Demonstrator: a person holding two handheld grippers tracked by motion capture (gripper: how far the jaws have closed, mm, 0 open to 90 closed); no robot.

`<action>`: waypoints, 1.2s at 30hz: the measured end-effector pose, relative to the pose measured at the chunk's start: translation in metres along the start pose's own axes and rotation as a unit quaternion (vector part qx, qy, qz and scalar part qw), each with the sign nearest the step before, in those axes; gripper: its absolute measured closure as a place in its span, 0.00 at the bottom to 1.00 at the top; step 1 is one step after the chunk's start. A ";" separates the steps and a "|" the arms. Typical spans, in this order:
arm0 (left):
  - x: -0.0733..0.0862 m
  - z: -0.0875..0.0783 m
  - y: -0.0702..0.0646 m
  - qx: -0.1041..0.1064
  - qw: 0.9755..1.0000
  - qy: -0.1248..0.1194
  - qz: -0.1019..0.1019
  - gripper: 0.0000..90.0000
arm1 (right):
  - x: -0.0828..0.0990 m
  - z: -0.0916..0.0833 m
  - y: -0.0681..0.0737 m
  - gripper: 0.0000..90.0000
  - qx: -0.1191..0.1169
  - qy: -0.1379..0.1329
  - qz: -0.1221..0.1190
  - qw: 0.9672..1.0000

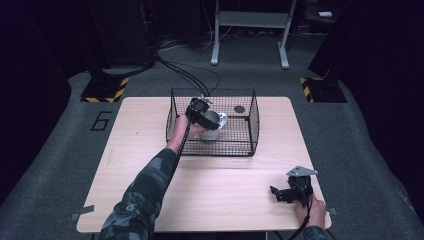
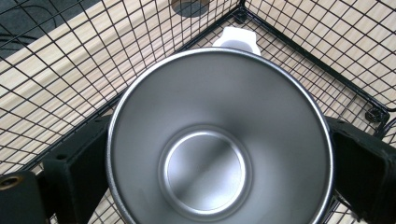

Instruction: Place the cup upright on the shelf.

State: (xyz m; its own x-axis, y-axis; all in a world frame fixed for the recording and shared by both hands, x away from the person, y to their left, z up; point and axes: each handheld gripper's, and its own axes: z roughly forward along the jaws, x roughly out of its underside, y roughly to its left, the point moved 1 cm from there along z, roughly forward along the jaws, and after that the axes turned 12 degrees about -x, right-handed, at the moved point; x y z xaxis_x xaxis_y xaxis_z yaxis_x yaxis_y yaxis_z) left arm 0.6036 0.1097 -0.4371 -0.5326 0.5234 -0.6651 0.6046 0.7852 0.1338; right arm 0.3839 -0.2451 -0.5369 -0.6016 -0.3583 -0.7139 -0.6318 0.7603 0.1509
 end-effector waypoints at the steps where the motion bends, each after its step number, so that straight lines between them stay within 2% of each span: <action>1: 0.000 0.000 0.000 -0.001 1.000 0.001 0.000 0.06 | 0.000 0.000 0.000 0.00 0.000 0.000 0.000 1.000; 4: 0.000 -0.001 0.000 -0.001 1.000 0.000 -0.001 0.06 | 0.000 0.000 0.000 0.00 0.000 0.000 0.000 1.000; 5: -0.001 -0.004 0.001 0.004 1.000 -0.012 -0.009 0.05 | 0.000 0.000 0.000 0.00 0.000 0.000 -0.001 1.000; 7: -0.004 -0.008 0.002 0.007 1.000 -0.017 -0.016 0.04 | 0.000 0.000 0.000 0.00 0.000 0.000 -0.001 1.000; 10: -0.006 -0.013 0.002 0.004 1.000 -0.018 -0.014 0.02 | 0.000 0.000 0.000 0.00 0.000 0.000 -0.001 1.000; 19: -0.012 -0.048 0.002 0.010 0.999 -0.040 -0.008 0.01 | 0.000 0.000 0.000 0.00 0.000 0.001 -0.002 1.000; 20: -0.012 -0.048 0.002 0.010 0.999 -0.040 -0.008 0.01 | 0.000 0.000 0.000 0.00 0.000 0.001 -0.003 1.000; 21: -0.012 -0.057 0.002 0.011 0.999 -0.043 -0.007 0.01 | 0.000 0.000 0.000 0.00 0.000 0.001 -0.002 1.000; 25: -0.011 -0.069 0.000 0.016 0.999 -0.044 -0.007 0.02 | 0.000 0.000 0.000 0.00 0.000 0.001 -0.002 1.000; 31: -0.003 -0.100 -0.003 0.014 0.999 -0.052 0.003 0.03 | 0.000 0.000 0.000 0.00 0.000 0.001 -0.003 1.000; 32: -0.003 -0.100 -0.003 0.014 0.999 -0.052 0.003 0.03 | 0.000 0.000 0.000 0.00 0.000 0.001 -0.003 1.000; 34: 0.003 -0.113 -0.005 0.011 0.998 -0.061 0.010 0.03 | 0.000 0.000 0.000 0.00 0.000 0.001 -0.002 1.000; 36: 0.006 -0.117 -0.006 0.011 0.998 -0.063 0.011 0.03 | 0.000 0.000 0.000 0.00 0.001 0.001 -0.003 1.000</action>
State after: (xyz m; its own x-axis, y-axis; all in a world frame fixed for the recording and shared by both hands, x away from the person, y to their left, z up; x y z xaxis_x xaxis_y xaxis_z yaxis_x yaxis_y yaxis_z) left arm 0.5280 0.1470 -0.3557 -0.4411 0.4947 -0.7488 0.6293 0.7654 0.1349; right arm 0.3841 -0.2455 -0.5369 -0.5989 -0.3649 -0.7129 -0.6352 0.7585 0.1454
